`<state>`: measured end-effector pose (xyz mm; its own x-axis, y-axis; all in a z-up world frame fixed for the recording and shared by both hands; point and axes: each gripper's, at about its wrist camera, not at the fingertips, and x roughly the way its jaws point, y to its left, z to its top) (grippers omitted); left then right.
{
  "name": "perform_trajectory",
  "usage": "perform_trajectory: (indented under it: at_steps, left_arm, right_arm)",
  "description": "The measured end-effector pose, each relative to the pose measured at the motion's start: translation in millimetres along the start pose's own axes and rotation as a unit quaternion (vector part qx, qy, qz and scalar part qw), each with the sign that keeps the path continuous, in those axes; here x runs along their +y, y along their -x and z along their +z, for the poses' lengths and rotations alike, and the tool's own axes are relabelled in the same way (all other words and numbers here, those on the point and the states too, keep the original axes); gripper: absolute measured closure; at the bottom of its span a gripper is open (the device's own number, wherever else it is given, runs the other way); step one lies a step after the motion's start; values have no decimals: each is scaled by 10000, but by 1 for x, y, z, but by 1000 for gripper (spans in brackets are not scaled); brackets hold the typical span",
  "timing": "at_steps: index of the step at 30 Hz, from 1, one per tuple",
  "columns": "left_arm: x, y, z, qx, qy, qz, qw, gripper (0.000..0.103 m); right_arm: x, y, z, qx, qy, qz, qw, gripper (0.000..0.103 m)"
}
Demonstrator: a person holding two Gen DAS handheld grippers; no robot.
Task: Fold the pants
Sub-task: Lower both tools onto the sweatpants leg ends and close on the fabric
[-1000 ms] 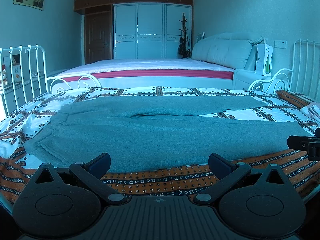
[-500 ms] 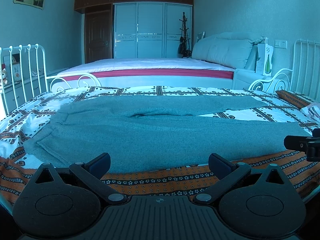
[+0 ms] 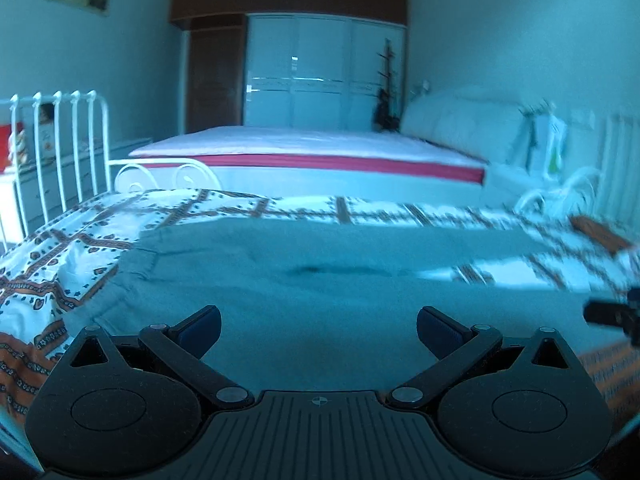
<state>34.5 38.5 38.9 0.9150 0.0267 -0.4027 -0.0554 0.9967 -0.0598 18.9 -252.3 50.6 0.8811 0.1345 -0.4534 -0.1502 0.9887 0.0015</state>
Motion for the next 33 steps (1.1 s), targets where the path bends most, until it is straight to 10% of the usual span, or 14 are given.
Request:
perform_trajectory:
  at_steps: [5,18,33]
  left_arm:
    - [36,-37,31,116,-59,-241,9996,0]
    - [160,-198,99,727,-572,600,9939,0]
    - [253,-399,92,1739,-430,574,9822,19]
  right_arm:
    - [3,-30,27,9,124,254,9996,9]
    - [29,-169,106,93,420,929,9947,31]
    - [98,-413,139,883,1640,1623,9690,62]
